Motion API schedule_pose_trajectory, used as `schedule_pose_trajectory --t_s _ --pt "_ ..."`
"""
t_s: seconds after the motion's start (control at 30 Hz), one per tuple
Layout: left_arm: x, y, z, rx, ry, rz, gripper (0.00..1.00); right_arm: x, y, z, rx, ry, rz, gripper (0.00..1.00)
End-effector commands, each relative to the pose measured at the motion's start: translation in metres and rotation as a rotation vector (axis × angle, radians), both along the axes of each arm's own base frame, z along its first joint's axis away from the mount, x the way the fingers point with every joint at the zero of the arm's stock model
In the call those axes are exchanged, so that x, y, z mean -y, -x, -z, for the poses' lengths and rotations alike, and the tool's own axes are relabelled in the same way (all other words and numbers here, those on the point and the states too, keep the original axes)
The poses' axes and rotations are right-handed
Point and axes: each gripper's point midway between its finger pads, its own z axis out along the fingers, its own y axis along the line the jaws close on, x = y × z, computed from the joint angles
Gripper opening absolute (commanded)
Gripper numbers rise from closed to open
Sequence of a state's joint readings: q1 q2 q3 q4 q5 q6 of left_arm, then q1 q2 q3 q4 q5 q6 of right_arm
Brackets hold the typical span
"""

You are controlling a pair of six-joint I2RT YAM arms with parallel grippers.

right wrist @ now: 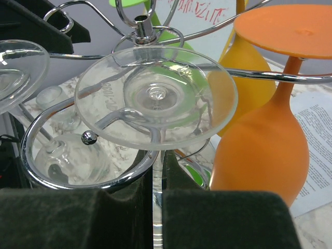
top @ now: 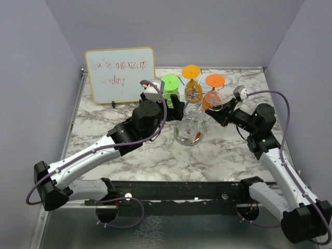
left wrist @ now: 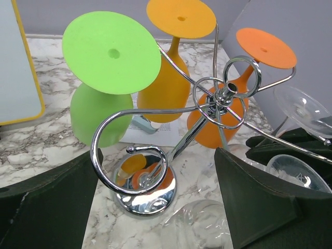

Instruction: Place the wine glass upside down on the wine glass rack

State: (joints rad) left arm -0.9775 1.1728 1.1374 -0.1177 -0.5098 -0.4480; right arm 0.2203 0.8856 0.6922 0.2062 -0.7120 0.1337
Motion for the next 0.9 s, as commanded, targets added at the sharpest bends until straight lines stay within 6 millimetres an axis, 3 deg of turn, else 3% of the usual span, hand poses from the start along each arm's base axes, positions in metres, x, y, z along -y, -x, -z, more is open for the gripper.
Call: schedule_pose_trajectory --t_s 0.0,0.47,0.87 --pt "0.0 -0.004 -0.017 0.031 0.028 -0.02 0.89 -0.007 0.014 -0.018 0.076 -0.028 -0.073 0.01" --pt "-0.001 -0.006 -0.016 0.029 0.022 -0.029 0.86 -0.008 0.035 -0.031 0.117 -0.062 -0.118 0.01" --pt "-0.001 -0.007 -0.014 0.025 0.018 -0.029 0.85 -0.013 0.057 -0.031 0.145 -0.047 -0.212 0.01"
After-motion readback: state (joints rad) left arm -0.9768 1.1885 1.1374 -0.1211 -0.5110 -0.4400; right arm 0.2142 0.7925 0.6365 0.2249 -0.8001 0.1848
